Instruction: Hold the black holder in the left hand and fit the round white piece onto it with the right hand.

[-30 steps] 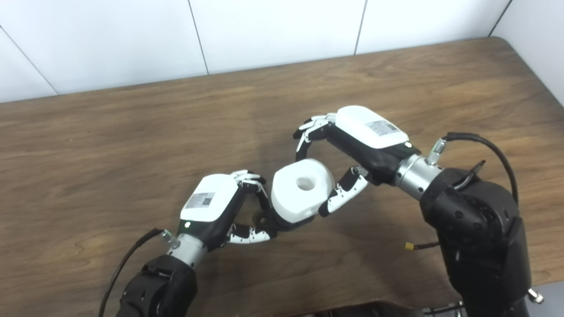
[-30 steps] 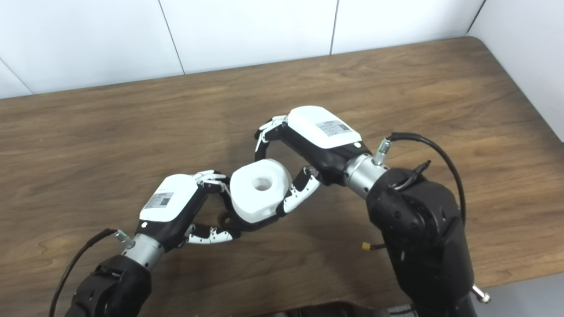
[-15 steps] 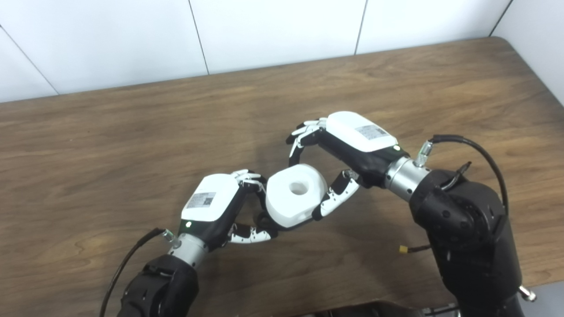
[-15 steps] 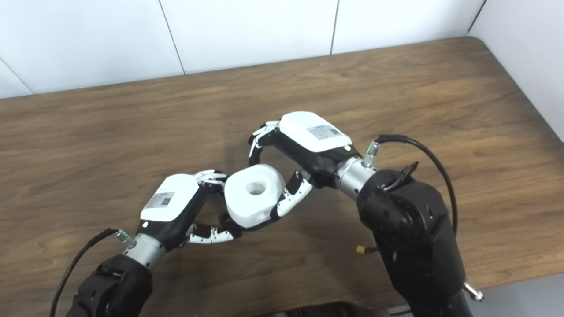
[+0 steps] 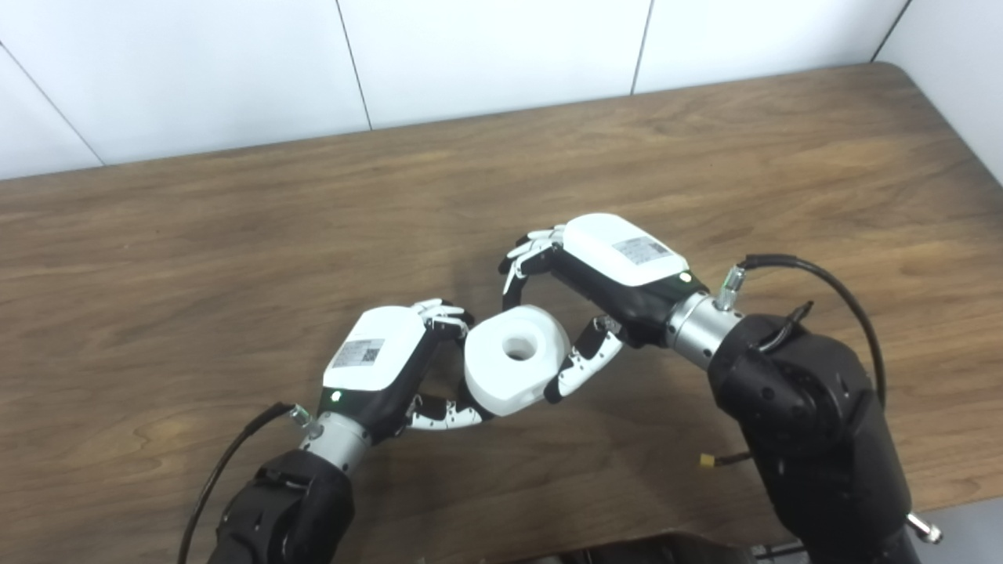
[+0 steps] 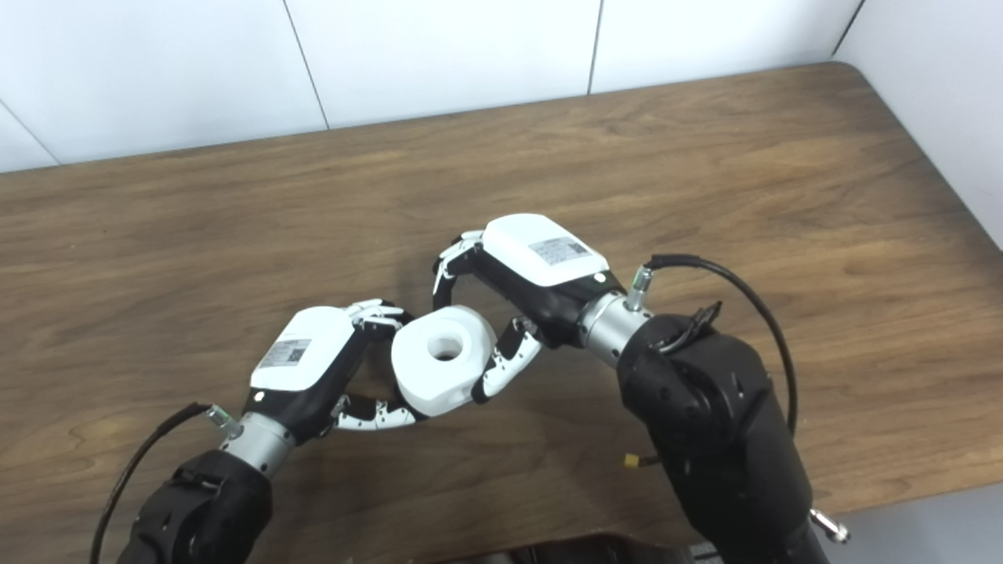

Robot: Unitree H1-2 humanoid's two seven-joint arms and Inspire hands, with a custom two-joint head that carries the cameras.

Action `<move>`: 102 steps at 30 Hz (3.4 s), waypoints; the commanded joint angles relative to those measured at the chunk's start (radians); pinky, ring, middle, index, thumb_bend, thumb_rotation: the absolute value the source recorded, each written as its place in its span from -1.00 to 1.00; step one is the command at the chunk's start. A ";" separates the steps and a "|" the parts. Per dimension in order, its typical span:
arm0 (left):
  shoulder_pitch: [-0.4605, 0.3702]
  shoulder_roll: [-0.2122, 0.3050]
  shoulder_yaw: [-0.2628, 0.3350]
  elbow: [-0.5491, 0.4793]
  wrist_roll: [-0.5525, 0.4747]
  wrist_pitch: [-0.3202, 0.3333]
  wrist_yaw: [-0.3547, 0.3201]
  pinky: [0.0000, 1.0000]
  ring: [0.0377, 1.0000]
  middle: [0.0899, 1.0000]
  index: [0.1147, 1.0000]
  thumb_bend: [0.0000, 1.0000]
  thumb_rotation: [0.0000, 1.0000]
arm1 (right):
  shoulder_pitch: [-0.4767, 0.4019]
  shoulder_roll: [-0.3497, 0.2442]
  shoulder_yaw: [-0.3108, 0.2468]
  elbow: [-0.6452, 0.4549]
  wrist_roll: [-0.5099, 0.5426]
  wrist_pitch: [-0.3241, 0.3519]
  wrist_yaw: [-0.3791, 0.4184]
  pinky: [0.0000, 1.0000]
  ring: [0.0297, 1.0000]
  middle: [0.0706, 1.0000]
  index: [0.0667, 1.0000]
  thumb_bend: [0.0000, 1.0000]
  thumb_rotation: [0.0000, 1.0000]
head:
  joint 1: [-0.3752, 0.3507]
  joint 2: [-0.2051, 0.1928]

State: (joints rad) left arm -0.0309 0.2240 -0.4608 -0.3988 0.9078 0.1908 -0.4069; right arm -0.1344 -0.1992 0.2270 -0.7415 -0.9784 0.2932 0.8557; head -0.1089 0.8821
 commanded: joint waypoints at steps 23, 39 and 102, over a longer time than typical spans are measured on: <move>0.025 0.004 -0.025 0.036 -0.003 0.042 -0.092 0.62 0.75 0.57 -0.16 0.03 -0.89 | 0.008 -0.002 0.018 0.001 -0.011 -0.043 -0.049 0.84 0.78 0.60 0.20 0.88 -0.19 | -0.005 -0.002; 0.023 0.010 -0.026 0.038 -0.003 0.040 -0.102 0.65 0.75 0.56 -0.16 0.03 -0.89 | -0.019 -0.002 0.017 -0.053 -0.072 -0.045 0.079 0.91 0.98 0.97 0.84 1.00 -0.05 | -0.010 -0.006; -0.010 0.097 0.073 -0.055 0.014 0.058 -0.223 0.83 0.91 0.90 0.98 0.84 -0.16 | -0.109 -0.022 -0.087 -0.040 -0.031 -0.025 0.172 0.92 1.00 0.98 0.98 1.00 0.11 | 0.056 -0.031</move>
State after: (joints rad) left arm -0.0621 0.2771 -0.4142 -0.4705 0.9218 0.2244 -0.6180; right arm -0.2144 -0.2196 0.1531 -0.7625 -1.0136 0.2633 1.0558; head -0.0568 0.8498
